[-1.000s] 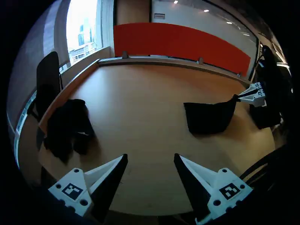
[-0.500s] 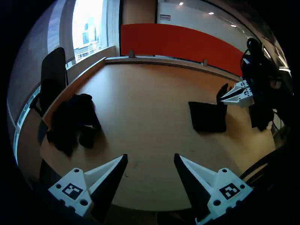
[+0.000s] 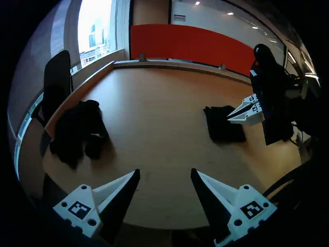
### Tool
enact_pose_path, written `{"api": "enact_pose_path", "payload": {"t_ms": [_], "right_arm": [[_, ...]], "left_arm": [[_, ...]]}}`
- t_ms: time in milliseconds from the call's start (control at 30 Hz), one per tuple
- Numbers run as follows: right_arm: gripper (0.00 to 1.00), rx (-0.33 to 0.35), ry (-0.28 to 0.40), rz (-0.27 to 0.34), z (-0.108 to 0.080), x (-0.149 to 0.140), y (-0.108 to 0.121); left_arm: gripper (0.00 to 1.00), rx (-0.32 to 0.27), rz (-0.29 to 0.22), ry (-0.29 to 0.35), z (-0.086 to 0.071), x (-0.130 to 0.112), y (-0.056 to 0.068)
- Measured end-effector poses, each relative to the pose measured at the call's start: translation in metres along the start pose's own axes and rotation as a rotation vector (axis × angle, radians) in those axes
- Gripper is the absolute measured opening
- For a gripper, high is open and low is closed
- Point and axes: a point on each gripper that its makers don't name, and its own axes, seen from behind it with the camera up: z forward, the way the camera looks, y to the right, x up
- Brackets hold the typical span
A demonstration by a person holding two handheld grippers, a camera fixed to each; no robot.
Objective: Fold towel
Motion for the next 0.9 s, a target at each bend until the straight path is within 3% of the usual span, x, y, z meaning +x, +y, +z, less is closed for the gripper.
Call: {"api": "enact_pose_path", "payload": {"t_ms": [100,167,300,433,900], "right_arm": [[0.06,-0.001,-0.001,0.012,0.000,-0.001,0.000],[0.13,-0.001,-0.001,0.021,-0.001,-0.002,-0.001],[0.52,-0.007,0.003,0.046,-0.005,-0.004,0.000],[0.78,-0.027,0.009,0.076,-0.012,-0.010,0.003],[0.81,-0.105,-0.025,0.186,-0.037,-0.064,0.005]], "left_arm": [[0.92,-0.002,0.003,-0.003,0.000,0.000,0.001],[0.91,-0.003,0.004,-0.005,0.001,0.000,0.001],[0.91,-0.007,0.009,-0.005,0.001,0.000,0.001],[0.91,-0.009,0.017,-0.003,0.002,0.002,0.002],[0.91,-0.019,0.033,0.005,0.003,0.008,0.008]]}}
